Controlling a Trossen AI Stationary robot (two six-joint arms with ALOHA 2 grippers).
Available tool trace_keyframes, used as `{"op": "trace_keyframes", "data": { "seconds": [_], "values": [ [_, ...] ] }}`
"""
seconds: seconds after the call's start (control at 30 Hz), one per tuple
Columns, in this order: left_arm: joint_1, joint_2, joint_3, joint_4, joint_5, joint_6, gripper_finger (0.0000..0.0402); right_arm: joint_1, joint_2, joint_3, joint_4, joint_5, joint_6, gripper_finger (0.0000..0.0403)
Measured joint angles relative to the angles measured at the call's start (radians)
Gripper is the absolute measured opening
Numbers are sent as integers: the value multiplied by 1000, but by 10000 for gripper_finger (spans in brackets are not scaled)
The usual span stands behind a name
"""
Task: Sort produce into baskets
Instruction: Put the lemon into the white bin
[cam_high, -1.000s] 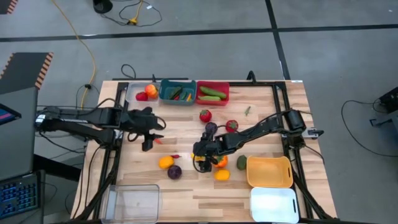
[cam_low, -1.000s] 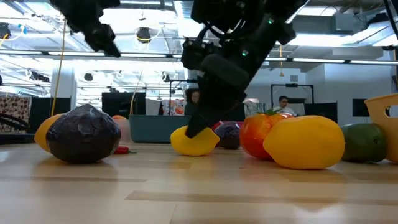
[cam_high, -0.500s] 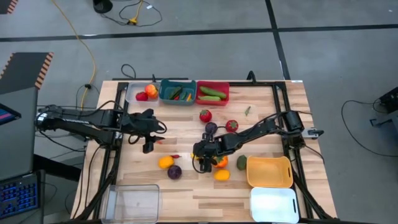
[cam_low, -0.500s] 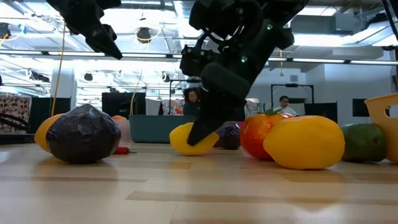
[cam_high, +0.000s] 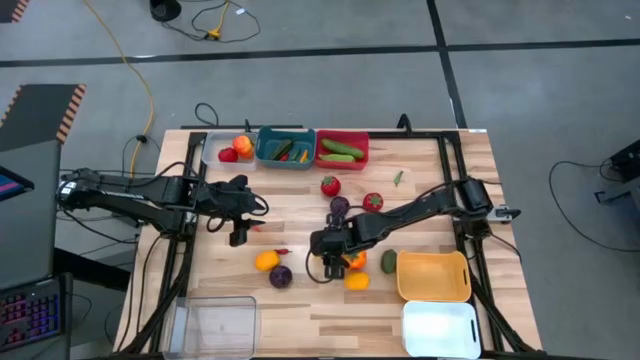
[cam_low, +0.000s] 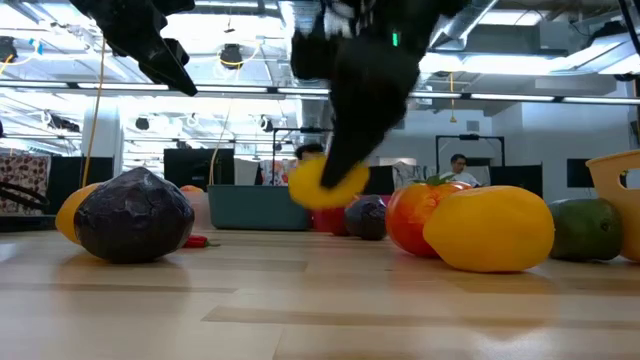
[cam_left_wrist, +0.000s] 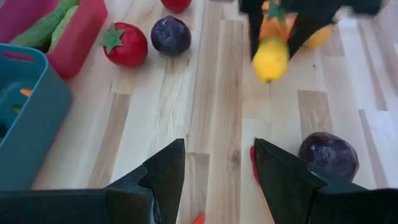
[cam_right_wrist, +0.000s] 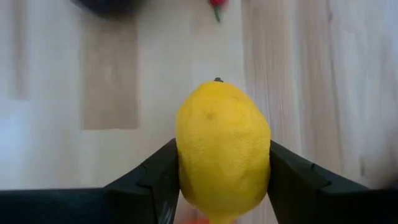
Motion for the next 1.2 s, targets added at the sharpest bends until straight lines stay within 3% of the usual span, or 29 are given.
{"op": "trace_keyframes", "data": {
  "seconds": [0.23, 0.53, 1.0, 1.2],
  "values": [
    [0, 0, 0, 0, 0, 4, 178, 64, -14, 195, -280, 0, 40, 214],
    [0, 0, 0, 0, 0, 4, 178, 192, -15, 375, -587, 0, 354, 217],
    [0, 0, 0, 0, 0, 4, 178, 473, -15, 413, -971, -66, 1083, 218],
    [0, 0, 0, 0, 0, 5, 178, 573, -14, 411, -992, -108, 1234, 218]
  ]
}}
